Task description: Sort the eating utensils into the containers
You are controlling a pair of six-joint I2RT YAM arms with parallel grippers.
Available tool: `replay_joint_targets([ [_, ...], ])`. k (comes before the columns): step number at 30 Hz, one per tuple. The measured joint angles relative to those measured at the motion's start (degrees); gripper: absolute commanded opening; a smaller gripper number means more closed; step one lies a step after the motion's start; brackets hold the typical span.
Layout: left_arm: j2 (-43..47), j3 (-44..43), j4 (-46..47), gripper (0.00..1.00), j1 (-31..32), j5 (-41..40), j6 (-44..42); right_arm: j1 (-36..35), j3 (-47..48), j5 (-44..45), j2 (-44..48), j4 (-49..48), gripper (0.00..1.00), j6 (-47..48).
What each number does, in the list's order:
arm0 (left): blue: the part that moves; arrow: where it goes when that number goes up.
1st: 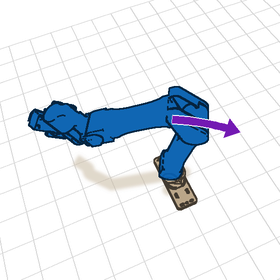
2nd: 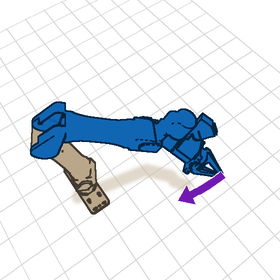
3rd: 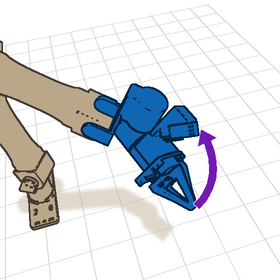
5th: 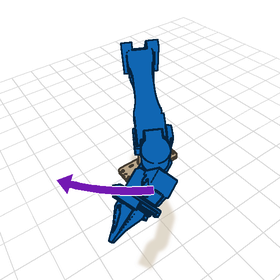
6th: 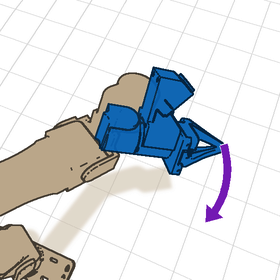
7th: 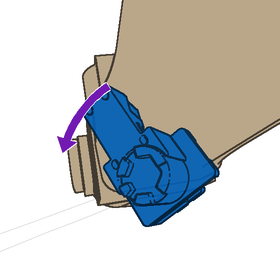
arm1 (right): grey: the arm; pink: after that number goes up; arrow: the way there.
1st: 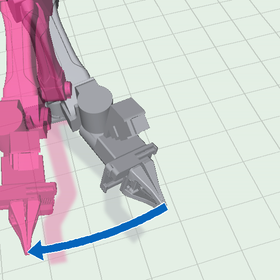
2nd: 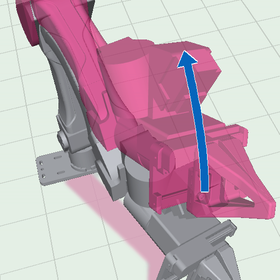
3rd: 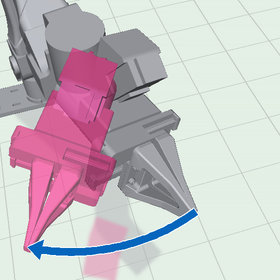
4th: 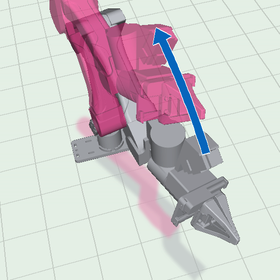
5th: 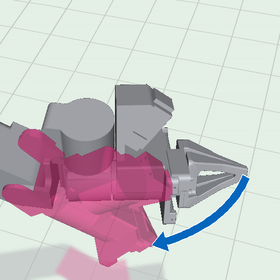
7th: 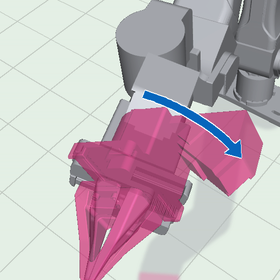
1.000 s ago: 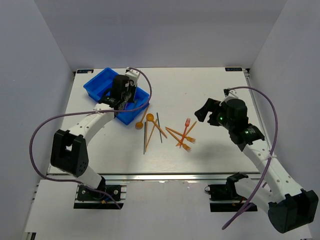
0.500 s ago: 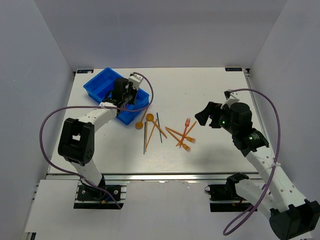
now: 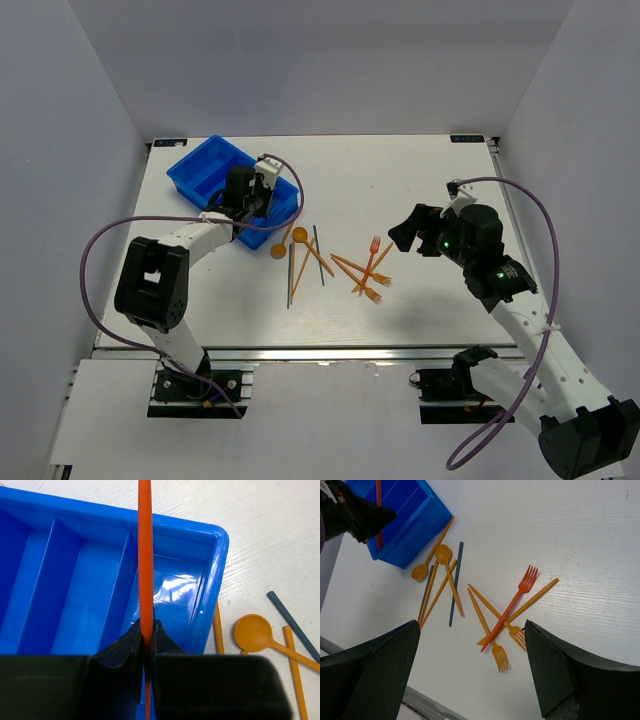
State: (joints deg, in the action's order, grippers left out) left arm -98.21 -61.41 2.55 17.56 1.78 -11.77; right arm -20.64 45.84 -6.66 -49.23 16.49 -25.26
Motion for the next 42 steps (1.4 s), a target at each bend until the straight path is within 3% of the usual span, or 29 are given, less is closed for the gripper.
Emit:
replay_joint_targets([
  [6,1.1,0.2,0.0,0.38,0.0,0.4,0.9,0.0,0.0,-0.2,0.0,0.0,0.89,0.0],
  [16,1.6,0.9,0.0,0.44,0.0,0.1,1.8,0.0,0.0,-0.5,0.0,0.1,0.89,0.0],
  [20,2.2,0.9,-0.4,0.69,0.0,-1.2,2.9,0.0,0.0,-0.6,-1.0,0.0,0.89,0.0],
  [21,2.8,0.7,-1.2,0.98,0.0,-1.9,3.5,0.0,0.2,-0.6,-2.0,0.1,0.89,0.0],
  [24,4.5,-2.9,-5.9,0.98,0.0,-4.8,7.6,-0.8,2.1,1.5,-7.8,1.6,0.89,-0.2],
  [28,8.0,-12.8,-15.4,0.98,0.3,-10.7,16.0,-5.5,6.5,11.3,-19.2,5.9,0.88,-1.2],
  [31,16.4,-13.3,-21.3,0.98,0.3,-16.4,22.0,-9.2,8.6,18.2,-26.1,7.3,0.79,-3.0],
  [32,20.3,-12.0,-22.5,0.98,0.3,-18.2,23.5,-10.1,8.6,19.8,-27.3,7.5,0.68,-3.9],
  [33,24.8,-10.2,-23.6,0.98,0.3,-19.6,24.8,-10.8,8.6,21.2,-28.3,7.6,0.65,-4.8],
  [39,47.9,6.2,-24.5,0.98,0.3,-22.8,28.2,-13.7,8.0,27.5,-30.8,5.8,0.54,-11.1],
  [42,51.7,13.8,-25.3,0.98,0.4,-23.1,28.6,-15.5,9.1,29.6,-35.3,5.7,0.43,-13.8],
])
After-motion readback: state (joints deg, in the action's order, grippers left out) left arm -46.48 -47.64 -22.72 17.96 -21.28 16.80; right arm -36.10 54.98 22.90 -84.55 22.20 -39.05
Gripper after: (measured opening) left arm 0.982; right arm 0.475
